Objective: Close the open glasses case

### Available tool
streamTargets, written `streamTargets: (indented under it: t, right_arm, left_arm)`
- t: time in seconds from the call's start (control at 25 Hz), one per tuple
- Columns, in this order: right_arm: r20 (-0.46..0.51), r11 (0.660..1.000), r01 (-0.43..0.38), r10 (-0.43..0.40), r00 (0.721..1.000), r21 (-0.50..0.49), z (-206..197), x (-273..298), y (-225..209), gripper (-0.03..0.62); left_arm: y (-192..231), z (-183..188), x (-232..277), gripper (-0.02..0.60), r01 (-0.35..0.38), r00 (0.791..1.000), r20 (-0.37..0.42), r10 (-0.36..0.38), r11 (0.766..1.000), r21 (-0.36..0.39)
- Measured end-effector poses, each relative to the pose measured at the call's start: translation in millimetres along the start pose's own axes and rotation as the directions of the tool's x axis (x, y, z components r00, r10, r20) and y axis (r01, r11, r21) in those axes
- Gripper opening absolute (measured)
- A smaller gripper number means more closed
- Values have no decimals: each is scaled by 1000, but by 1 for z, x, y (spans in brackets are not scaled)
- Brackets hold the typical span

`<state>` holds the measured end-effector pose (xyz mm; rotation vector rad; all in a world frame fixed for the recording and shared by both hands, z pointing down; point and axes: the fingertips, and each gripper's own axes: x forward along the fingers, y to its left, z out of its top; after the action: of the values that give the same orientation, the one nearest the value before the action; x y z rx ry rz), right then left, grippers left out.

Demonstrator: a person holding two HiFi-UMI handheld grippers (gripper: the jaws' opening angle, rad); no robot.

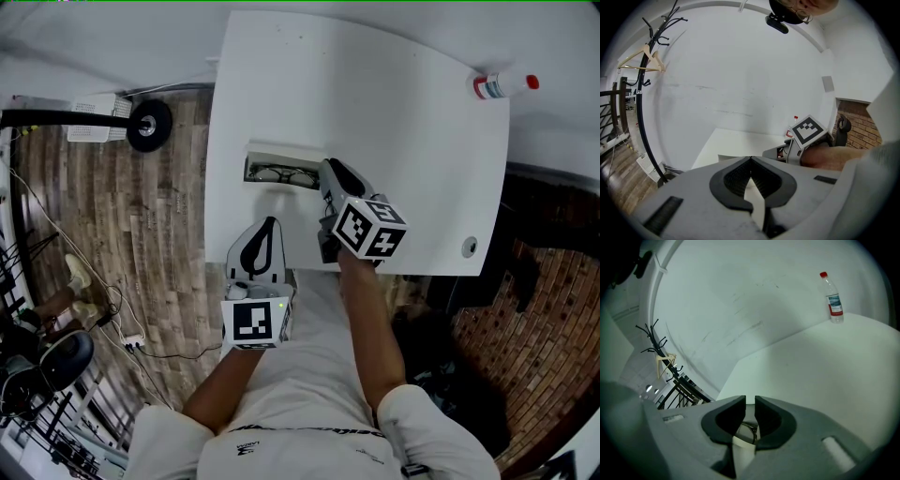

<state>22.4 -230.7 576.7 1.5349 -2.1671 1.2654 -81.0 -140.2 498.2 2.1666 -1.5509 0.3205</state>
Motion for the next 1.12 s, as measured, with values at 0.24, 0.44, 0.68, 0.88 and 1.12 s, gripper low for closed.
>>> streamTargets:
  t: [0.24, 0.44, 0.68, 0.88, 1.12]
  right_arm:
    - [-4, 999, -12, 12, 1000, 50, -1, -1, -1, 55]
    - [-5, 997, -20, 21, 1000, 74, -4, -3, 0, 55]
    - [4, 989, -46, 46, 999, 142, -6, -4, -1, 57]
    - [9, 980, -59, 59, 998, 191, -9, -6, -1, 57]
    - [8, 974, -69, 69, 998, 217, -11, -8, -2, 57]
  left_arm:
    - [-4, 3, 1, -2, 9, 1000, -5, -9, 1000, -12]
    - [-4, 5, -1, -2, 5, 1000, 3, -5, 1000, -2]
    - [-3, 6, -2, -2, -3, 1000, 13, 3, 1000, 15]
    - [-5, 8, -6, -2, -1, 1000, 8, 1, 1000, 20]
    - [-10, 11, -7, -2, 13, 1000, 10, -14, 999, 42]
